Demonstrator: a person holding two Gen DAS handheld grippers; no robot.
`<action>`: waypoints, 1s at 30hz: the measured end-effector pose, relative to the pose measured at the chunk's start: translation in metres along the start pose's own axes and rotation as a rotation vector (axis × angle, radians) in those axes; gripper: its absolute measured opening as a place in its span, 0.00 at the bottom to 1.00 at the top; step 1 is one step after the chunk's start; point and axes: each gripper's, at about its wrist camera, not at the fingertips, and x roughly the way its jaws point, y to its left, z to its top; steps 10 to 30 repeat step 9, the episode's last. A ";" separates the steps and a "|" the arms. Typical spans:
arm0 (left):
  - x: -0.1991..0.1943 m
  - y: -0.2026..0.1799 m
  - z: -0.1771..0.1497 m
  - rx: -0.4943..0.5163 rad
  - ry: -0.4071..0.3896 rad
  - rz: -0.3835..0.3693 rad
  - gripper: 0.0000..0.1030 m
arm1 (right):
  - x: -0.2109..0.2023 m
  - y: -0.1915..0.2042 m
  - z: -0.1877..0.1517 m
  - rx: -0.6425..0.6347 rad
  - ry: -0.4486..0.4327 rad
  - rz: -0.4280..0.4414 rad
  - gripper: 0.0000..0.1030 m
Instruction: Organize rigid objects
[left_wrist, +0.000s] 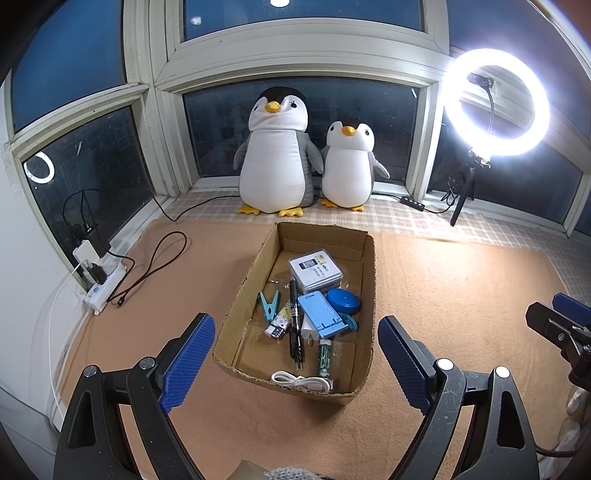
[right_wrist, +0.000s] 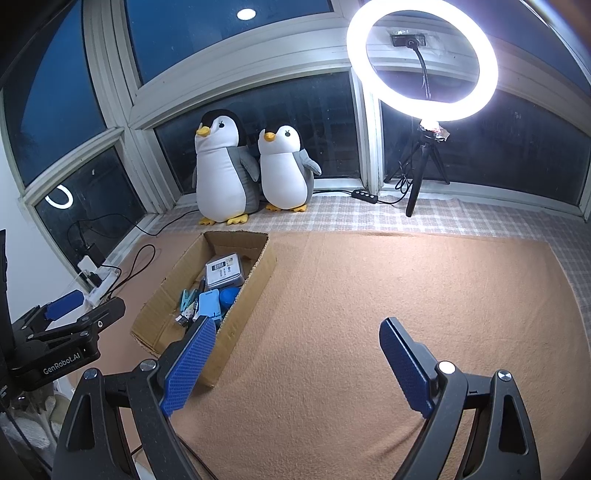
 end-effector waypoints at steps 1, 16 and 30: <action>0.000 0.001 0.000 -0.001 0.001 0.000 0.89 | 0.000 0.000 0.000 0.001 0.001 -0.001 0.85; 0.003 0.002 -0.001 -0.005 0.012 0.002 0.89 | 0.003 -0.002 -0.001 0.006 0.006 -0.001 0.85; 0.003 0.002 -0.001 -0.005 0.012 0.002 0.89 | 0.003 -0.002 -0.001 0.006 0.006 -0.001 0.85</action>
